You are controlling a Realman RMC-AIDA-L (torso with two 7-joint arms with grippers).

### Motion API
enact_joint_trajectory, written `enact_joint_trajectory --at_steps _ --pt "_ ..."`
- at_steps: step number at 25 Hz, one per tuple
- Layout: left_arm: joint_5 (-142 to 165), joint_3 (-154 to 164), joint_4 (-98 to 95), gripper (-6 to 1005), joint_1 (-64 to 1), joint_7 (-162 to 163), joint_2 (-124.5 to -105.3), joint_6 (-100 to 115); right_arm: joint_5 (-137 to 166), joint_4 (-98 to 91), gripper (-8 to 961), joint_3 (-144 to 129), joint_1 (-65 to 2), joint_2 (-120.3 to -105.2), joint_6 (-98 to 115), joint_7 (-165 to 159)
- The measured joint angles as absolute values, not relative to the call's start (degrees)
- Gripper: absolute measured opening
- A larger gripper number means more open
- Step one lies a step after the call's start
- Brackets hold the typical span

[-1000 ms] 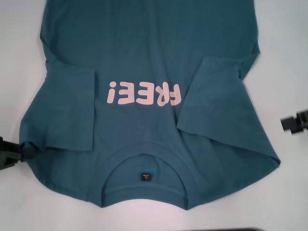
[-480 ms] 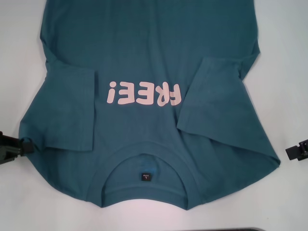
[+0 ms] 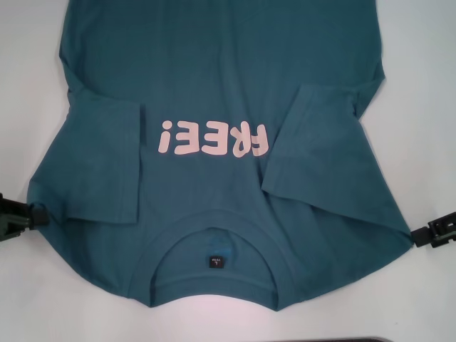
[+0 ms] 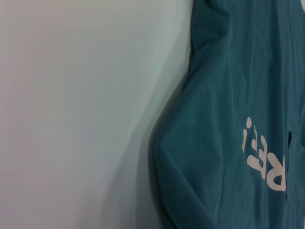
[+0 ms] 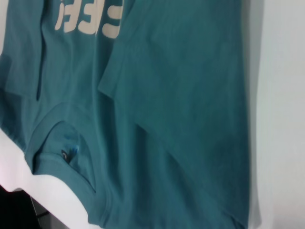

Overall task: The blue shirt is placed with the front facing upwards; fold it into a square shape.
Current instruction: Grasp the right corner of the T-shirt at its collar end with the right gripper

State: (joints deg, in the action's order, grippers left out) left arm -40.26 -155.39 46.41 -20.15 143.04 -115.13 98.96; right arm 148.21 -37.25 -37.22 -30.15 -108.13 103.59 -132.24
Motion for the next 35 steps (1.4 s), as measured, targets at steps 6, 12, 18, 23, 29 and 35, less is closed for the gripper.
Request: enact_joint_trajectory --at_steps 6,12,18,23,29,35 --pt "-40.3 -155.4 46.4 34 -20.2 143.0 -115.14 98.9 148.3 -37.2 633 -37.2 -30.2 -108.69 102.4 -132.7" --pt "-40.3 -155.4 46.4 33 -20.1 143.0 -115.13 98.9 148.3 -37.2 633 -37.2 -30.4 -109.3 101.2 -133.0" --pt "-40.2 -155.4 46.4 34 -20.0 143.0 -115.04 98.9 148.3 -37.2 633 -37.7 -30.6 -109.92 100.4 -133.2" --pt "-40.2 -155.4 46.4 34 -20.0 143.0 -115.04 98.9 148.3 -37.1 633 -38.0 -30.8 -110.19 100.3 -133.4" --pt "-40.2 -155.5 46.4 34 -20.1 143.1 -115.05 98.9 148.3 -37.1 634 -38.6 -30.9 -110.75 100.3 -133.7" --pt "-40.2 -155.5 46.4 33 -20.1 143.1 -115.05 98.8 148.0 -37.1 634 -38.3 -31.9 -111.66 100.3 -133.6"
